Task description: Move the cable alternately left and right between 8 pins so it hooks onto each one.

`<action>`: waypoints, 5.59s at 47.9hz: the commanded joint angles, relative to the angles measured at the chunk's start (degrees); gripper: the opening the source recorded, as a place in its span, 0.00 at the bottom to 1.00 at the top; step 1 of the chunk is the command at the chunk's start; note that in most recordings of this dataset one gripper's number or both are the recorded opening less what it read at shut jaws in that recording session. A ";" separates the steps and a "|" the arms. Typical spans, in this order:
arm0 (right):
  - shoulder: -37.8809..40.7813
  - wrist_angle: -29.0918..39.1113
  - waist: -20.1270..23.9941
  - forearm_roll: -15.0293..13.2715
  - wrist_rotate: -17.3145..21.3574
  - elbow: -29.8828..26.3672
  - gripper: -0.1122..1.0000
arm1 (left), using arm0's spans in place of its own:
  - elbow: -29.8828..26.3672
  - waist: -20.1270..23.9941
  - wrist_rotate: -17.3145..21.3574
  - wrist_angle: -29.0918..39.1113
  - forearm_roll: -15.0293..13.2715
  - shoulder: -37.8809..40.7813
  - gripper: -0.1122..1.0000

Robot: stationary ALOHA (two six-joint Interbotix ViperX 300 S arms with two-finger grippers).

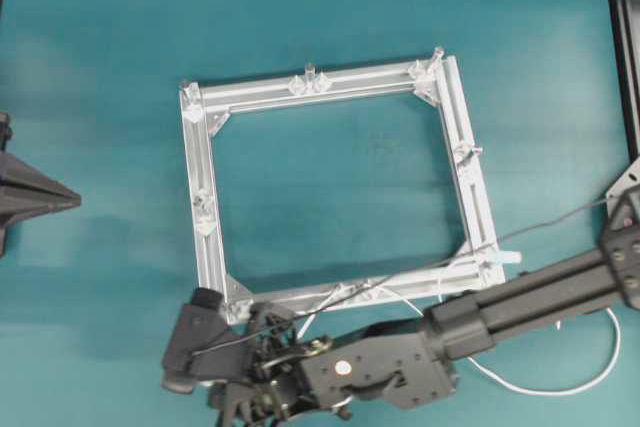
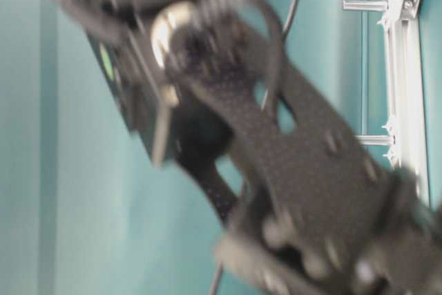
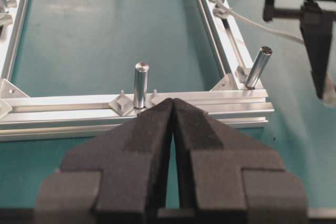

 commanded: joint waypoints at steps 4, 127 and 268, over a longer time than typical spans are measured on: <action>1.58 -0.62 1.23 -0.18 -1.58 -5.36 0.28 | -1.32 -0.26 -0.18 -0.26 0.26 0.35 0.11; -2.20 1.14 -22.59 -13.97 6.15 -1.58 0.28 | -1.14 -0.18 -0.26 -0.26 0.26 0.35 0.11; 9.14 6.06 -32.78 -17.58 3.43 -29.09 0.27 | -2.02 -0.18 -0.26 -0.26 0.26 0.35 0.11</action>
